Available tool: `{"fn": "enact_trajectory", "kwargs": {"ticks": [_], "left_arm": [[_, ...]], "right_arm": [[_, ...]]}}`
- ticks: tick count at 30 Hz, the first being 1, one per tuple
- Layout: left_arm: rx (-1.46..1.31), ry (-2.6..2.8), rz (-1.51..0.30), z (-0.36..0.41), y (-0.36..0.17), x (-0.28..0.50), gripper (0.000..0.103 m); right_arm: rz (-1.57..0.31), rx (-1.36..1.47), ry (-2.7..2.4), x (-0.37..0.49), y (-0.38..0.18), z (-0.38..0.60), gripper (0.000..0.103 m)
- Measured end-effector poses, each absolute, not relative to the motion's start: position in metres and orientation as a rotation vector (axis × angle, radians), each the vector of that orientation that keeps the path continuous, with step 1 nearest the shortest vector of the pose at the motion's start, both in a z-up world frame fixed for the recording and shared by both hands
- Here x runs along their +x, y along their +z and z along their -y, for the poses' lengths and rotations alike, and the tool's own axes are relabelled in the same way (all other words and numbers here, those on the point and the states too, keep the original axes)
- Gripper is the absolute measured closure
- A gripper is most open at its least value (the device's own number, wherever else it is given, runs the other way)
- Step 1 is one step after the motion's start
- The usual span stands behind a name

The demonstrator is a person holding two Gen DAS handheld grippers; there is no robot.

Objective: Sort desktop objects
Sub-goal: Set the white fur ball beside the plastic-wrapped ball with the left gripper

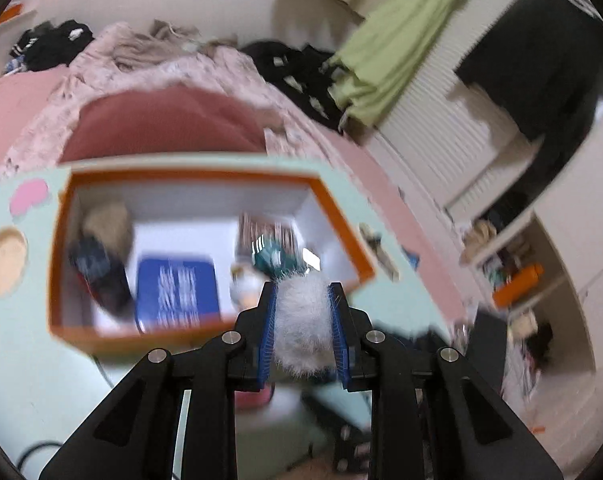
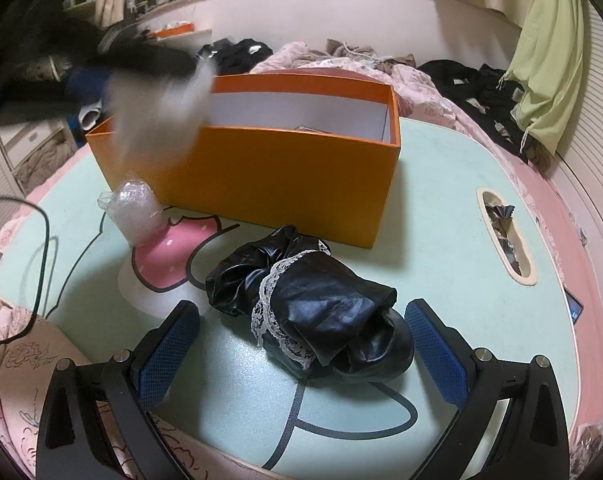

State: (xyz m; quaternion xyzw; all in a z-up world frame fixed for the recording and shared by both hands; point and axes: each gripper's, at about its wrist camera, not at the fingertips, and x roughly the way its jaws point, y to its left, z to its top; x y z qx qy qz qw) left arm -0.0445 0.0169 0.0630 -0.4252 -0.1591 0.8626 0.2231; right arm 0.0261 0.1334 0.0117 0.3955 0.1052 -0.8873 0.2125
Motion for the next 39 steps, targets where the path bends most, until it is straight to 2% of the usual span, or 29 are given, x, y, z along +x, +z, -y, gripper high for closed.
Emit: {"fn": "enact_trajectory", "kwargs": {"ticks": [5,8,10,12,14,16,20,23,24,25,29,39], "left_arm": [[-1.275,2.408,0.400,-0.017,0.018,-0.046,0.074],[-1.259,2.422,0.420,-0.009,0.015,-0.040,0.071],[-1.214,2.477,0.412,-0.005,0.023,-0.032,0.055],[-1.109,2.568,0.382,0.003,0.040,-0.012,0.030],[-1.040,2.633,0.308,0.009,0.049,0.009,0.023],[-1.056,2.679,0.224,0.010,0.050,0.019,0.022],[-1.193,2.729,0.045,0.016,0.027,0.029,0.022],[-1.372,2.671,0.012,0.011,-0.005,0.020,0.020],[-1.362,2.713,-0.060,0.004,-0.008,0.019,0.003],[-1.363,2.741,-0.108,-0.002,-0.008,0.017,0.000],[-1.389,2.688,-0.038,0.000,-0.007,0.013,0.000],[-1.380,2.699,-0.032,0.001,-0.003,0.017,0.000]], "right_arm": [[-0.291,1.098,-2.463,0.026,0.012,-0.133,0.000],[-0.291,1.098,-2.464,0.026,0.012,-0.133,0.000],[-0.291,1.097,-2.464,0.027,0.012,-0.133,0.000],[-0.291,1.097,-2.464,0.027,0.012,-0.133,0.000],[-0.291,1.096,-2.464,0.026,0.011,-0.133,0.000],[-0.291,1.095,-2.464,0.027,0.011,-0.133,0.000],[-0.290,1.095,-2.465,0.027,0.011,-0.133,0.000],[-0.292,1.097,-2.465,0.027,0.011,-0.133,0.000],[-0.295,1.097,-2.466,0.027,0.010,-0.133,0.000],[-0.293,1.097,-2.466,0.026,0.011,-0.134,0.000],[-0.292,1.095,-2.467,0.025,0.011,-0.134,0.000],[-0.292,1.096,-2.468,0.025,0.010,-0.134,0.000]]}}
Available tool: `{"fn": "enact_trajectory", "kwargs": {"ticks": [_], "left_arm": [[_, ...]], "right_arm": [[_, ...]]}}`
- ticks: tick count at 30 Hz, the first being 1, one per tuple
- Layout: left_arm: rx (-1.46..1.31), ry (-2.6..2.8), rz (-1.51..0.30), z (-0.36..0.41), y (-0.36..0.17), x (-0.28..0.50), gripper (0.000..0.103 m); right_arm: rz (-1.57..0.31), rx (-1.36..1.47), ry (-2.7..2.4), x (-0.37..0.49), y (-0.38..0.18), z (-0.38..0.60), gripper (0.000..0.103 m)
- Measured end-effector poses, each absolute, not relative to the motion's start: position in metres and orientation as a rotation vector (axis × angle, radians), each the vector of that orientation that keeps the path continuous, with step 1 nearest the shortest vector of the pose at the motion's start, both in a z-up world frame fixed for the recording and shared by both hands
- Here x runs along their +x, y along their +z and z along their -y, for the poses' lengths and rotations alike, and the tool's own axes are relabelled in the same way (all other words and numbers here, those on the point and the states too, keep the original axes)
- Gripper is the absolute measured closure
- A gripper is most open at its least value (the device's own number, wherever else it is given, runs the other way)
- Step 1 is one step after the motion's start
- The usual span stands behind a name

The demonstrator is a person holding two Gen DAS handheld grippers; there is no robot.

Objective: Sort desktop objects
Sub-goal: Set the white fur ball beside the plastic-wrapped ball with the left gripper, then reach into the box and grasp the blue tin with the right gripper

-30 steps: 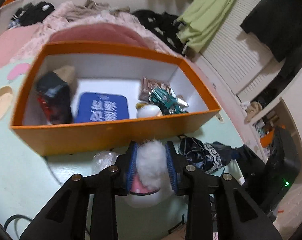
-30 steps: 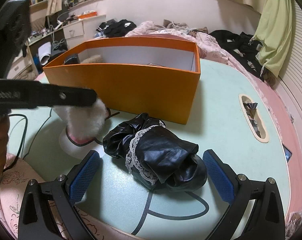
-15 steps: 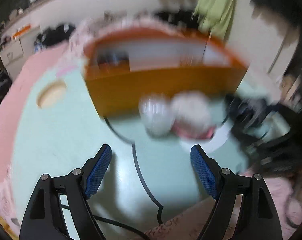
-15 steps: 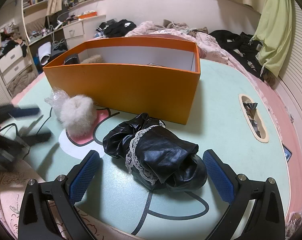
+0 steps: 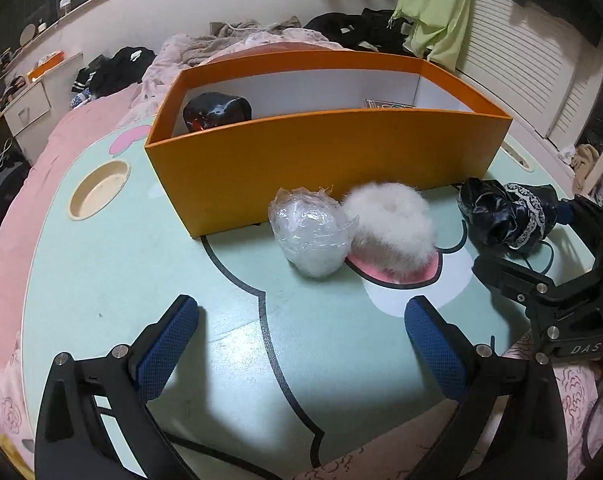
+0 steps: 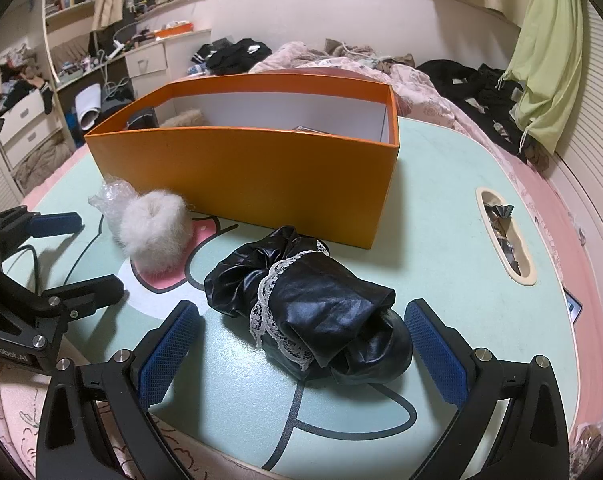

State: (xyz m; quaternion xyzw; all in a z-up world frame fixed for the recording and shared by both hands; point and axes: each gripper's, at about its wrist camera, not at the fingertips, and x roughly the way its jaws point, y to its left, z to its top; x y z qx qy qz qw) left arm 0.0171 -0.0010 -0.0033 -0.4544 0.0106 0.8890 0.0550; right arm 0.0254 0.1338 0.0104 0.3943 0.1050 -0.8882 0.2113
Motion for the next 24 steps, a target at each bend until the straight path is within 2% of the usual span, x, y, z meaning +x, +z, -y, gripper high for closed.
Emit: {"fn": "enact_trajectory", "kwargs": {"ticks": [12,14,16,18,20,22,24], "left_arm": [[-1.379,2.699,-0.032,0.000,-0.003,0.015,0.000],[-1.379,2.699,-0.032,0.001,-0.003,0.015,0.000],[-1.379,2.699,-0.033,0.002,-0.005,0.014,0.000],[-1.378,2.701,-0.033,0.004,-0.007,0.017,0.000],[-1.377,2.702,-0.032,0.005,-0.004,0.018,0.000],[-1.378,2.701,-0.032,0.005,-0.004,0.016,0.000],[-1.377,2.702,-0.032,0.005,-0.004,0.015,0.000]], "right_arm": [[-0.274,1.085,-2.472,0.026,0.020,-0.145,0.001],[-0.192,1.031,-2.478,0.027,0.035,-0.157,0.005],[-0.046,0.983,-2.442,0.023,0.061,-0.165,0.014],[0.080,0.903,-2.412,0.012,0.092,-0.164,0.014],[0.126,0.918,-2.326,-0.007,0.113,-0.146,0.018],[0.129,1.030,-2.205,-0.031,0.117,-0.117,0.038],[0.116,1.217,-2.091,-0.062,0.104,-0.083,0.049]]}}
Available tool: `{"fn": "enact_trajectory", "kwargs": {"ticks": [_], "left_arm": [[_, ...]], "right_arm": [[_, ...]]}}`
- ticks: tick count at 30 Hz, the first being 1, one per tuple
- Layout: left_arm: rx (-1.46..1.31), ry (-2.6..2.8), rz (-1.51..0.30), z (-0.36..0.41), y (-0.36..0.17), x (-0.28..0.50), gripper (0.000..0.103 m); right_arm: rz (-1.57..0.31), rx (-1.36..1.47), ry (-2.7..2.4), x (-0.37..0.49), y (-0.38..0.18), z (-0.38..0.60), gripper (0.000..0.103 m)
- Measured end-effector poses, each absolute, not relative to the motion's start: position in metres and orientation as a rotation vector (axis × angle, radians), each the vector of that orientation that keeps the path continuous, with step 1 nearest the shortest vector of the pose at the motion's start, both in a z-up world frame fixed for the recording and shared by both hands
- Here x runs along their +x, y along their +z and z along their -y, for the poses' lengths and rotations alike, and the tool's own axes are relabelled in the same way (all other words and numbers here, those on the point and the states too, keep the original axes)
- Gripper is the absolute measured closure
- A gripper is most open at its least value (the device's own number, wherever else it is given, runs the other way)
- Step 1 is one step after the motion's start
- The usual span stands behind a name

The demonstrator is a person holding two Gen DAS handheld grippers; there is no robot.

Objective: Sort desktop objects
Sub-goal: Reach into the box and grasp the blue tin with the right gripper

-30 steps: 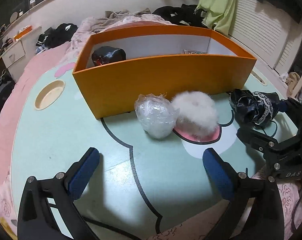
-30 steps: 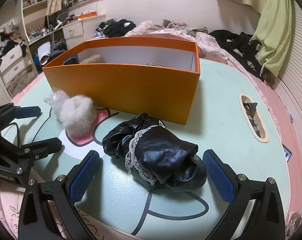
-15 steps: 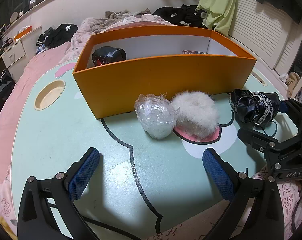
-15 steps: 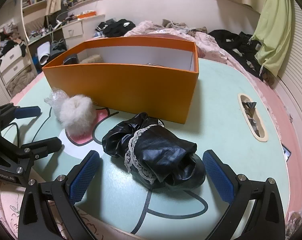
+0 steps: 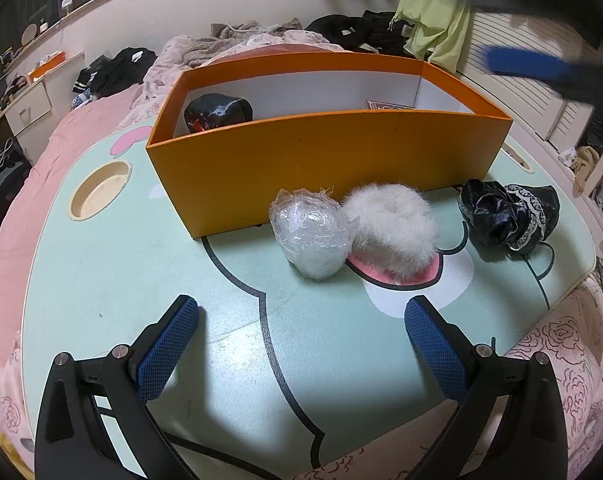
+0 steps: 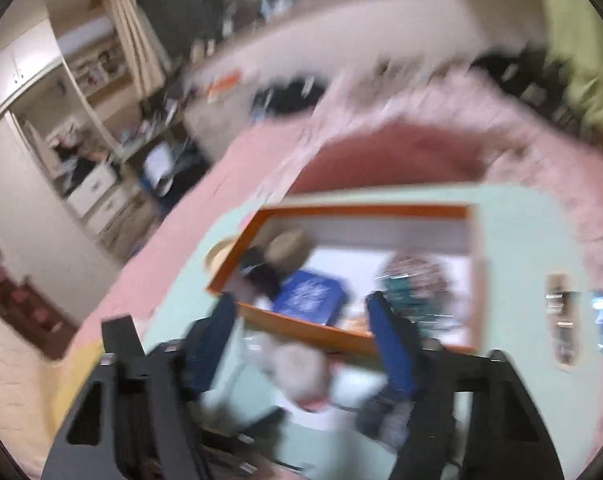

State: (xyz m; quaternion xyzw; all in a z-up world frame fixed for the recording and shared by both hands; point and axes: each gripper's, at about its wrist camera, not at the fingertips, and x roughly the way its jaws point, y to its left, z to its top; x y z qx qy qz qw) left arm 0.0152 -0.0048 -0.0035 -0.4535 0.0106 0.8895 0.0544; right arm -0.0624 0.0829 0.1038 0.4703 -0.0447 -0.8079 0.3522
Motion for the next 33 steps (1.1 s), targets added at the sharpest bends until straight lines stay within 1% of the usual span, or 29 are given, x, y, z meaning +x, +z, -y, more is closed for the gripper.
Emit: {"fn": "enact_trajectory", "kwargs": {"ticks": [1,4,8,11,12,13,14,16,18,19,24,27,33], "left_arm": [[-1.377,2.702,-0.032,0.005,-0.002,0.016,0.000],[-1.376,2.702,-0.032,0.005,-0.004,0.015,0.000],[-1.373,2.703,-0.030,0.004,0.000,0.014,0.000],[-1.372,2.703,-0.029,0.004,0.000,0.013,0.000],[-1.373,2.703,-0.030,0.004,-0.001,0.013,0.000],[-1.373,2.703,-0.031,0.004,-0.001,0.013,0.000],[-1.372,2.703,-0.031,0.004,0.000,0.013,0.000],[-1.371,2.703,-0.030,0.003,0.000,0.012,0.000],[-1.370,2.703,-0.030,0.003,0.000,0.012,0.000],[-1.373,2.702,-0.028,0.004,-0.001,0.012,0.000],[-1.374,2.701,-0.027,0.001,0.000,0.010,0.000],[-1.372,2.702,-0.028,-0.001,0.001,0.009,0.000],[-1.369,2.703,-0.025,-0.001,0.000,0.010,0.000]], "right_arm": [[0.123,1.285,-2.060,-0.073,0.097,-0.072,0.051],[0.147,1.482,-2.001,-0.104,0.071,-0.045,0.051],[0.065,1.601,-2.034,-0.118,0.054,-0.026,0.051],[0.002,1.657,-2.043,-0.122,0.049,-0.016,0.049],[-0.023,1.669,-2.040,-0.123,0.048,-0.011,0.047],[-0.056,1.674,-2.045,-0.121,0.046,-0.010,0.041],[-0.112,1.682,-2.054,-0.121,0.043,-0.004,0.039],[-0.177,1.670,-2.078,-0.119,0.039,0.003,0.028],[-0.227,1.657,-2.101,-0.120,0.035,0.009,0.026],[-0.259,1.637,-2.113,-0.119,0.035,0.010,0.026],[-0.277,1.615,-2.091,-0.119,0.035,0.010,0.027],[-0.236,1.596,-2.099,-0.122,0.036,0.003,0.035],[-0.168,1.557,-2.151,-0.121,0.038,-0.001,0.035]]}}
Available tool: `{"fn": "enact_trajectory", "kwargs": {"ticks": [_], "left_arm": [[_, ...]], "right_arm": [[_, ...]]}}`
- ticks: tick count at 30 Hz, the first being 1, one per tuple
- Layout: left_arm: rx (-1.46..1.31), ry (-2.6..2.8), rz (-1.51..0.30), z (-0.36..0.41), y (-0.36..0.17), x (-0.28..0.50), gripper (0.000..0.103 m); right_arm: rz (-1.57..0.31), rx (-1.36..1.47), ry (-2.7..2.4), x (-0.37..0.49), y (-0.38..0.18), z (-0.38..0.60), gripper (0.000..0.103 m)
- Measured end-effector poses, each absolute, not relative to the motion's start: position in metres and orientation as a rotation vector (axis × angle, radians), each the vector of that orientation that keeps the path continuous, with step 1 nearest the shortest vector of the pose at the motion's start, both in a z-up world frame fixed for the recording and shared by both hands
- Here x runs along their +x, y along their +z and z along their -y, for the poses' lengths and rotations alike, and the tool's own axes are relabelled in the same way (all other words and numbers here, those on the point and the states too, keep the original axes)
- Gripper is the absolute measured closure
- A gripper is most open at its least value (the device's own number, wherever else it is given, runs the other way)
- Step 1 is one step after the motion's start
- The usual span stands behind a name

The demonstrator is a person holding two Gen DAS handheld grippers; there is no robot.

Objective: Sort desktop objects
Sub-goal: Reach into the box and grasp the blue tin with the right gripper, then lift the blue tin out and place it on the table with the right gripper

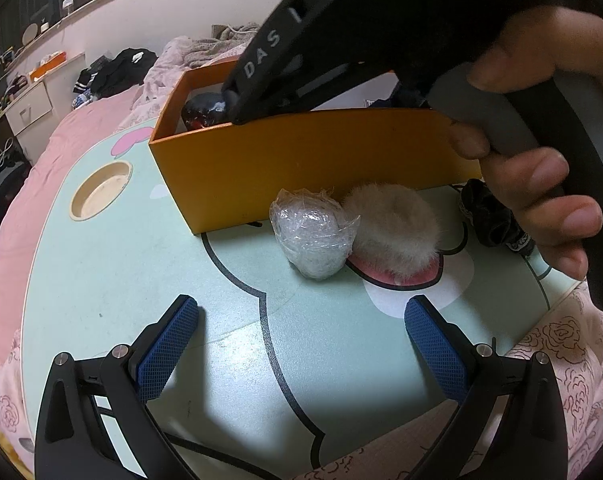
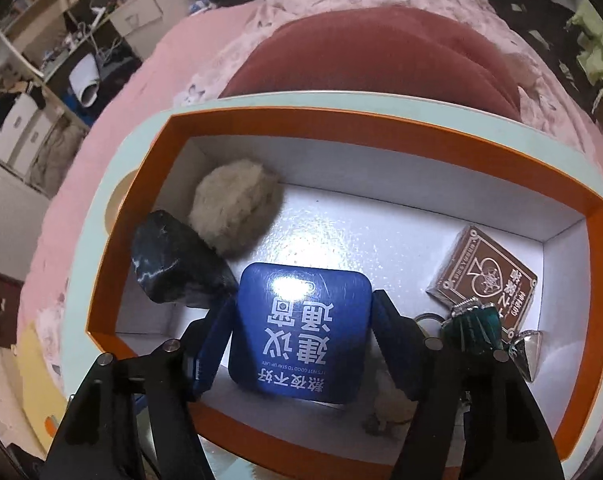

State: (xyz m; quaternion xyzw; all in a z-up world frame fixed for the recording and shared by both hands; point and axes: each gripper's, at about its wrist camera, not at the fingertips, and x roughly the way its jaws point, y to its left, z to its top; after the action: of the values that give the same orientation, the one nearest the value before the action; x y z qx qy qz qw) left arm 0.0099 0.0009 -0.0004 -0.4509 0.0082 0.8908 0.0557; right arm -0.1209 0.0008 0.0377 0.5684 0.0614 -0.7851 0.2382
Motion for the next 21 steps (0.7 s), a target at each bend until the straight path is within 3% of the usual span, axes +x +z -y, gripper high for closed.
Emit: {"fn": "enact_trajectory", "kwargs": {"ticks": [6,21], "left_arm": [[-1.367,2.704,-0.025,-0.002,-0.001,0.010,0.000],[-1.367,2.705,-0.025,-0.003,-0.002,0.009,0.000]], "right_arm": [[-0.078,1.429,-2.246,-0.115,0.060,-0.013,0.036],[-0.078,1.140,-2.364,-0.030,0.135,-0.072,0.037]]}}
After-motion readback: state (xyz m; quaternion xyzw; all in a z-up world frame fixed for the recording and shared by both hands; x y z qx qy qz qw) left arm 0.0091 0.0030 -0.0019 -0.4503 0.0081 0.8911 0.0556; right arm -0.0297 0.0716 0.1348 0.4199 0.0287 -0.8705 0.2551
